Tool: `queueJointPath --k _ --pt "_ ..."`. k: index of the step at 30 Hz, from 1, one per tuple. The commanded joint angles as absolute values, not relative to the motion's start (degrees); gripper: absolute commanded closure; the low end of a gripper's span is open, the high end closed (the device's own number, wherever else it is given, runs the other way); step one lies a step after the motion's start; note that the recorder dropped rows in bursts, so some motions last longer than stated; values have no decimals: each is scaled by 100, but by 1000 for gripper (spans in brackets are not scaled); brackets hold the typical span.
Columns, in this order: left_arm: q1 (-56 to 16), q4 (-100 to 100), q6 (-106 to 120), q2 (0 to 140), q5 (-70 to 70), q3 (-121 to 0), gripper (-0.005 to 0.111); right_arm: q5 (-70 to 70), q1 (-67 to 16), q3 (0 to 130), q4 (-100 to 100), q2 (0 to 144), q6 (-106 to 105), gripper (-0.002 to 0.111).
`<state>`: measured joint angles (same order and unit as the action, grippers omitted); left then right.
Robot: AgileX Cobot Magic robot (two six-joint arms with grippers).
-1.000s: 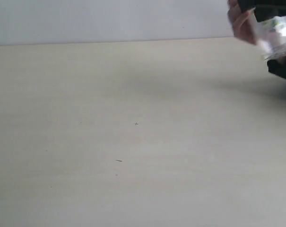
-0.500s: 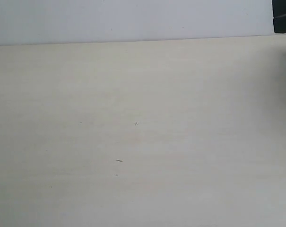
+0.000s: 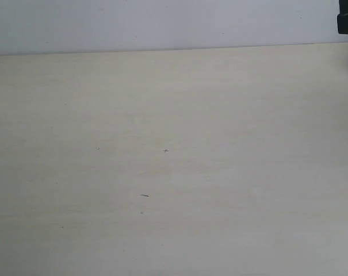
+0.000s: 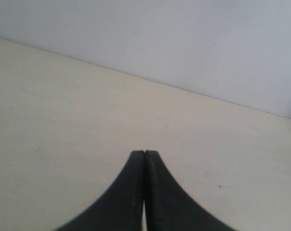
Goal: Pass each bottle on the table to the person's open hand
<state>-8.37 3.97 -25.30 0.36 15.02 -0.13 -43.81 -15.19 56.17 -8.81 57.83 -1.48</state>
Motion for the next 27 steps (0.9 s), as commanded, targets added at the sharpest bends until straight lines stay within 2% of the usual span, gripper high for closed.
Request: queueJointPath --k 1,4,13,20,27 --pt "-858 410 -2511 0 1469 0 107 -3168 -1489 5038 -885 5218 -247 108" --pt "-858 410 -2511 0 1469 0 107 -1824 -1489 4100 -881 4526 -261 108" --pt "-858 410 -2511 0 1469 0 107 793 -1429 1245 -670 2689 -1056 108" --pt "-858 410 -2511 0 1469 0 107 894 -804 225 -736 1666 -1122 108" --pt "-858 410 -2511 0 1469 0 107 898 -252 0 -752 1099 -1137 108"
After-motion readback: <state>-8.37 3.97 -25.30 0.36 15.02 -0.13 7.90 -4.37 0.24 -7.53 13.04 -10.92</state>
